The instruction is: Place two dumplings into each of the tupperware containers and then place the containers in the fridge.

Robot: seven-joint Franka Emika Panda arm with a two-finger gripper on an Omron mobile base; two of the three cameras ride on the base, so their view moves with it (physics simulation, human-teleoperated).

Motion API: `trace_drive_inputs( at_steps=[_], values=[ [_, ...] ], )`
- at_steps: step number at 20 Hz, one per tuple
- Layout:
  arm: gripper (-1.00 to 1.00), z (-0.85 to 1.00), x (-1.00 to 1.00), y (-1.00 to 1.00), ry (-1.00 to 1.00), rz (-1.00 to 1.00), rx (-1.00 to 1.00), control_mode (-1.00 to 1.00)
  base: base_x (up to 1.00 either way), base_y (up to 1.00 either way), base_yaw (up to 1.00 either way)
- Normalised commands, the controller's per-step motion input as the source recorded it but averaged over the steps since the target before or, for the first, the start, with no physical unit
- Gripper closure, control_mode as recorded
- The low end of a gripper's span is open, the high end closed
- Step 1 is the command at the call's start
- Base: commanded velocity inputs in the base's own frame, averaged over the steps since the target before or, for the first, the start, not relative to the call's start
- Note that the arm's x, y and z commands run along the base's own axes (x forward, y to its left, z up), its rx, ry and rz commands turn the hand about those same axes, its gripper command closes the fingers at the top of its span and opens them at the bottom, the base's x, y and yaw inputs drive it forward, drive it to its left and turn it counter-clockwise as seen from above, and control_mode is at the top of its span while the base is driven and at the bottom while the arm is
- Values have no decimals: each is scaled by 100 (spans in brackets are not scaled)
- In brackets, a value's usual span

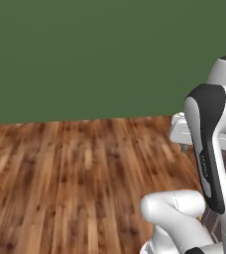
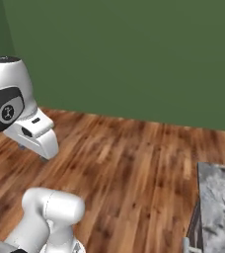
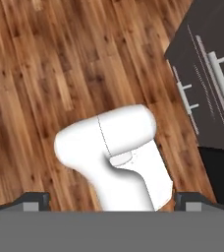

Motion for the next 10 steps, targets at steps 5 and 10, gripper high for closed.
trace_drive_inputs(
  at_steps=[5, 10],
  values=[
    [-100, 0, 0, 0, 0, 0, 0, 100, 100, 51, -17],
    [-100, 0, 0, 0, 0, 0, 0, 100, 100, 68, -32]
  ],
)
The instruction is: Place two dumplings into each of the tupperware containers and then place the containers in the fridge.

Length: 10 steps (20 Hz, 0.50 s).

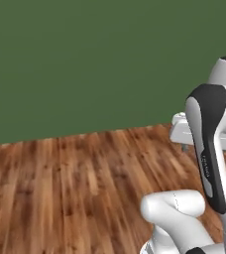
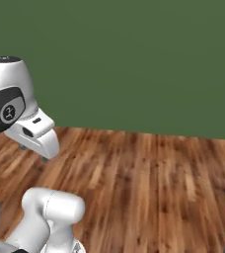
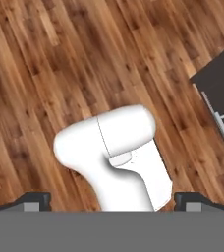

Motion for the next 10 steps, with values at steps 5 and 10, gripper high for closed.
trace_drive_inputs(
  at_steps=[5, 10],
  values=[
    [-100, 0, 0, 0, 0, 0, 0, 100, 100, 84, -47],
    [-100, 0, 0, 0, 0, 0, 0, 100, 99, 84, -57]
  ],
)
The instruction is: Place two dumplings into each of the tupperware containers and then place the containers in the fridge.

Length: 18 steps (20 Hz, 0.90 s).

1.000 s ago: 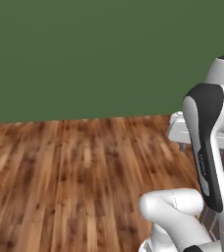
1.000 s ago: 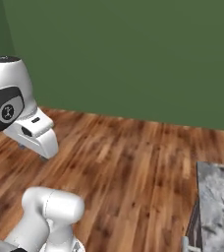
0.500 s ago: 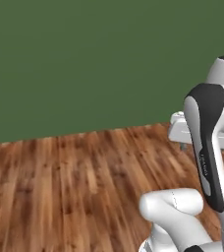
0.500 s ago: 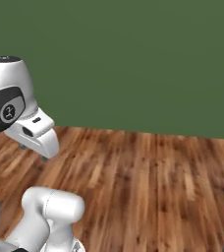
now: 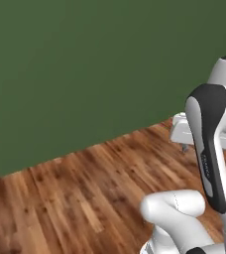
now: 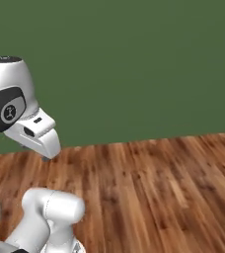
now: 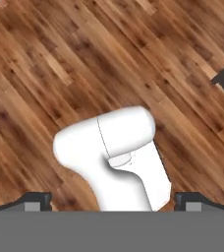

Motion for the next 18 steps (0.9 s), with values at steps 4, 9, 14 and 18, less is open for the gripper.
trace_drive_inputs(
  at_steps=[4, 9, 14, 18],
  values=[
    [-100, 0, 0, 0, 0, 0, 0, 100, 82, 71, -68],
    [-100, 0, 0, 0, 0, 0, 0, 100, 75, 67, -71],
    [-100, 0, 0, 0, 0, 0, 0, 100, 76, 68, -71],
    [-100, 0, 0, 0, 0, 0, 0, 100, 75, 68, -71]
  ],
)
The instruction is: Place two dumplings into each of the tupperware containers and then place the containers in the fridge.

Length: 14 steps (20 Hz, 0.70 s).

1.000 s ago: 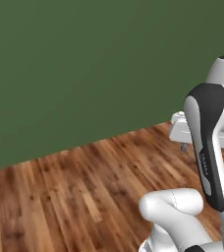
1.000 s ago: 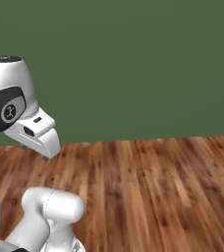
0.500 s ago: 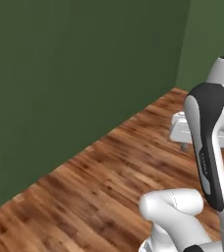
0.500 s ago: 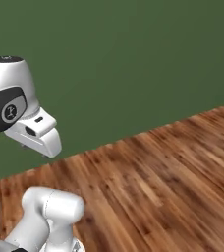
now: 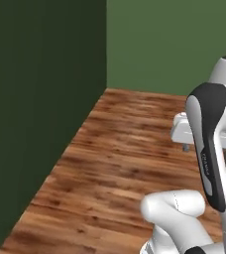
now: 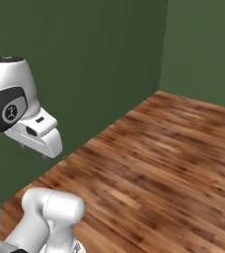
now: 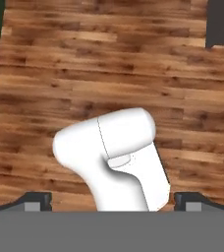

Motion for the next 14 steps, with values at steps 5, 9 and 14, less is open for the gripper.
trace_drive_inputs(
  at_steps=[5, 9, 14],
  values=[
    [-100, 0, 0, 0, 0, 0, 0, 100, 95, 81, -62],
    [-100, 0, 0, 0, 0, 0, 0, 100, 100, 90, -55],
    [-100, 0, 0, 0, 0, 0, 0, 100, 100, 83, -53]
  ],
)
